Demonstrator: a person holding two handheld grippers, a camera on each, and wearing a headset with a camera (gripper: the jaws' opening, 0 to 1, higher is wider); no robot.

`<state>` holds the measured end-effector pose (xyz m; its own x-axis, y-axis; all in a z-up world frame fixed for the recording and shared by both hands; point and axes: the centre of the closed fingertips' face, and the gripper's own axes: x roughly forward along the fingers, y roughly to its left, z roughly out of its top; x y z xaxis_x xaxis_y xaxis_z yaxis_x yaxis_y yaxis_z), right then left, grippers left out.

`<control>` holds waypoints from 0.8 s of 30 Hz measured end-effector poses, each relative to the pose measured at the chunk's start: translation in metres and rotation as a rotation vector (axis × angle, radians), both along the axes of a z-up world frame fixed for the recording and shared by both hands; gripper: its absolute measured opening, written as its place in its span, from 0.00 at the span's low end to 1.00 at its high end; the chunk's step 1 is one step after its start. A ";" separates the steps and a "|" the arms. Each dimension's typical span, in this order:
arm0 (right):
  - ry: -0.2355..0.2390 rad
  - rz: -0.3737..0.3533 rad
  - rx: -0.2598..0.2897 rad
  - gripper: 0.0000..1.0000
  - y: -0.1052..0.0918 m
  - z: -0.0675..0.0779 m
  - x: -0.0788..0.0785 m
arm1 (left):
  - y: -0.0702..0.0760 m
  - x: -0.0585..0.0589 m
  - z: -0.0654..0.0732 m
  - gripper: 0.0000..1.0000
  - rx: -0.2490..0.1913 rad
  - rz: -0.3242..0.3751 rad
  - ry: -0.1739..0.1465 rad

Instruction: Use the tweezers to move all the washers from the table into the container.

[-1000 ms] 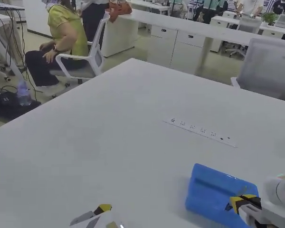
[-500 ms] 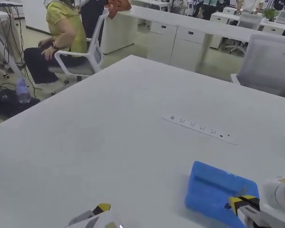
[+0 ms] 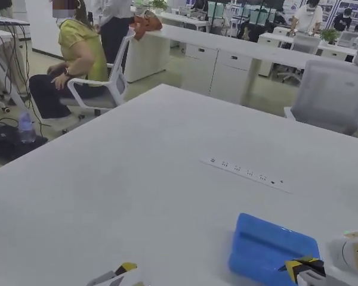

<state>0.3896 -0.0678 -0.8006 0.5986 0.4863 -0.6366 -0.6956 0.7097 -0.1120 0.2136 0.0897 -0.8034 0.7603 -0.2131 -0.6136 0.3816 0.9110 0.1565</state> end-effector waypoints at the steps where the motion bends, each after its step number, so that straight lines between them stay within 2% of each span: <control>1: -0.004 -0.001 0.005 0.03 -0.001 0.002 0.000 | 0.000 0.000 0.000 0.86 0.001 0.000 -0.001; 18: -0.004 -0.011 0.020 0.02 -0.007 0.014 -0.004 | 0.001 0.001 0.002 0.86 0.004 0.001 -0.016; 24: 0.001 0.000 0.032 0.01 -0.009 0.021 -0.014 | 0.000 0.001 0.002 0.86 0.005 -0.002 -0.017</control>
